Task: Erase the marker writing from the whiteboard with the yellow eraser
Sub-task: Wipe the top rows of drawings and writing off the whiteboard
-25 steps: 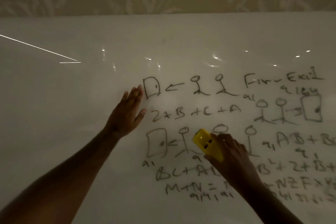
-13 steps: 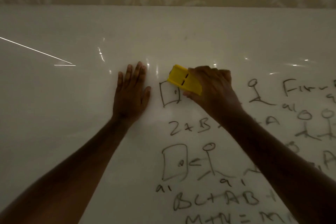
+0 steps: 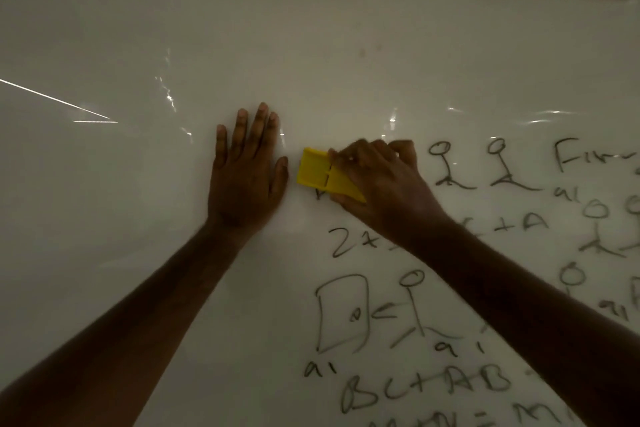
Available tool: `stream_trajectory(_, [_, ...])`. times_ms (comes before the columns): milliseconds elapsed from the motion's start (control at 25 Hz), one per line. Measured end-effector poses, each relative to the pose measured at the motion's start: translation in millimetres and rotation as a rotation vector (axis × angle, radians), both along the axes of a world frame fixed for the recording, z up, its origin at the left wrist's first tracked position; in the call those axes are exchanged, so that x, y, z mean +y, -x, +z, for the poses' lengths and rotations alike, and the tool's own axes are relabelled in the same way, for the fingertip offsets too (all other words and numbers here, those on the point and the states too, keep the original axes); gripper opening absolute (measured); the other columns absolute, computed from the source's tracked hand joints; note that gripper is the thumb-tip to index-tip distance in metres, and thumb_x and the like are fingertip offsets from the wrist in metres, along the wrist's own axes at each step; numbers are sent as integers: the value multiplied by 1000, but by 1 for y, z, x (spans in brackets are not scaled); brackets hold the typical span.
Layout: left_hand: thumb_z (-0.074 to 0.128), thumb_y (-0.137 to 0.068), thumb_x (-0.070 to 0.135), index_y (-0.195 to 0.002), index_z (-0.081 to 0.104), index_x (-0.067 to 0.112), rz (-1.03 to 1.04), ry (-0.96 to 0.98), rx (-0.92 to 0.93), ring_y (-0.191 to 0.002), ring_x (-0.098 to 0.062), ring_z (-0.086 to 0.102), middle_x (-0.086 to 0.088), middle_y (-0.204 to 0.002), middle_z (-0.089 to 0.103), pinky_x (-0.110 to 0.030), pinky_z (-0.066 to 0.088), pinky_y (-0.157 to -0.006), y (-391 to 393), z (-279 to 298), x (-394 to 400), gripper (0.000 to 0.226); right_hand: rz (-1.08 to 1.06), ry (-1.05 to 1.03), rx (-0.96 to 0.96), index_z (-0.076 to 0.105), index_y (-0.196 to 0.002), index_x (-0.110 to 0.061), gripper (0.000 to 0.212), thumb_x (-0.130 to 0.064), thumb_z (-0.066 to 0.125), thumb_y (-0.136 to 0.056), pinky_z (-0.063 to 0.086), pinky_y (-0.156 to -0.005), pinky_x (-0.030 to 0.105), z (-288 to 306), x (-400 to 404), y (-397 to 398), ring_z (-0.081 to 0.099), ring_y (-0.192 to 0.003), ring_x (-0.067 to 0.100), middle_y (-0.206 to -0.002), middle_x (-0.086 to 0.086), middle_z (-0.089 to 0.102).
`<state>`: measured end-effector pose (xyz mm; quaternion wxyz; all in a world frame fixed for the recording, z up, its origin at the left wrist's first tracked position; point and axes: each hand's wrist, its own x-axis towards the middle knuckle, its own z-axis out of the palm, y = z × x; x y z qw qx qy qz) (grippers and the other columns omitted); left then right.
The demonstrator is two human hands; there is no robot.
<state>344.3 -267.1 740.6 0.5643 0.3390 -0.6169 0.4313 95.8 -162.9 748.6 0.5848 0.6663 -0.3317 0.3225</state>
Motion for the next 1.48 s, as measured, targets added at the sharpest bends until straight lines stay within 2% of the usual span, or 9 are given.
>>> stream_trajectory(160, [37, -110, 37, -171, 27, 7, -20, 8, 9, -167, -37, 18, -11, -180, 22, -60, 13, -135, 1, -2, 3, 69, -81, 46, 149, 56, -147, -14, 59, -49, 60, -99, 40, -99, 50, -10, 12, 43, 64, -110, 30, -130, 7, 64])
stream_trajectory(320, [36, -111, 37, -172, 25, 7, -8, 11, 6, -168, -36, 17, -12, -181, 21, -60, 13, -135, 2, -1, 2, 69, -107, 118, 23, 55, -147, -15, 61, -54, 57, -99, 35, -99, 49, 42, 8, 53, 62, -109, 34, -129, 9, 62])
stream_trajectory(480, [37, -112, 34, -172, 24, 7, -26, 15, -3, -168, -37, 16, -13, -181, 21, -62, 15, -134, 1, -3, 2, 67, -56, 100, -77, 55, -147, -14, 66, -56, 56, -96, 33, -96, 47, 69, -10, 11, 59, -110, 35, -130, 10, 61])
stream_trajectory(640, [34, -113, 32, -172, 25, 6, -1, 23, -3, -167, -37, 18, -13, -180, 22, -62, 16, -134, 0, -4, 1, 64, -66, 58, 44, 52, -150, -14, 64, -53, 53, -99, 38, -97, 49, 29, -10, 0, 59, -111, 33, -133, 9, 60])
stream_trajectory(840, [33, -112, 29, -172, 26, 7, -14, 20, 4, -168, -35, 18, -11, -180, 22, -61, 16, -135, 1, -5, 1, 64, -71, 14, 212, 54, -151, -15, 58, -49, 54, -103, 44, -97, 52, -16, 10, 48, 63, -109, 29, -136, 5, 63])
stream_trajectory(1040, [33, -112, 29, -171, 27, 6, -14, 20, 4, -168, -35, 17, -11, -180, 22, -61, 15, -135, 2, -5, 0, 63, -93, 93, 4, 53, -149, -14, 59, -47, 63, -101, 36, -97, 52, 54, 12, 73, 60, -109, 39, -135, 13, 61])
stream_trajectory(1160, [35, -112, 28, -171, 28, 6, -35, 20, 0, -168, -36, 17, -12, -180, 23, -61, 15, -135, 1, -6, 1, 64, -60, 117, -108, 53, -148, -14, 64, -55, 57, -98, 37, -96, 53, 83, -3, 45, 58, -109, 41, -135, 12, 60])
stream_trajectory(1320, [36, -112, 29, -171, 26, 5, -3, 15, -18, -168, -36, 16, -13, -181, 21, -61, 15, -135, 0, -6, 0, 65, -33, 89, 17, 55, -147, -14, 63, -53, 52, -97, 34, -93, 48, 40, -14, 8, 60, -106, 38, -135, 9, 62])
stream_trajectory(1480, [35, -111, 30, -170, 26, 1, -8, 14, -40, -166, -42, 18, -17, -179, 22, -62, 15, -135, -1, -6, -1, 67, -38, 70, 156, 56, -149, -15, 56, -48, 53, -104, 42, -94, 50, -16, 4, 45, 63, -101, 30, -135, 6, 64])
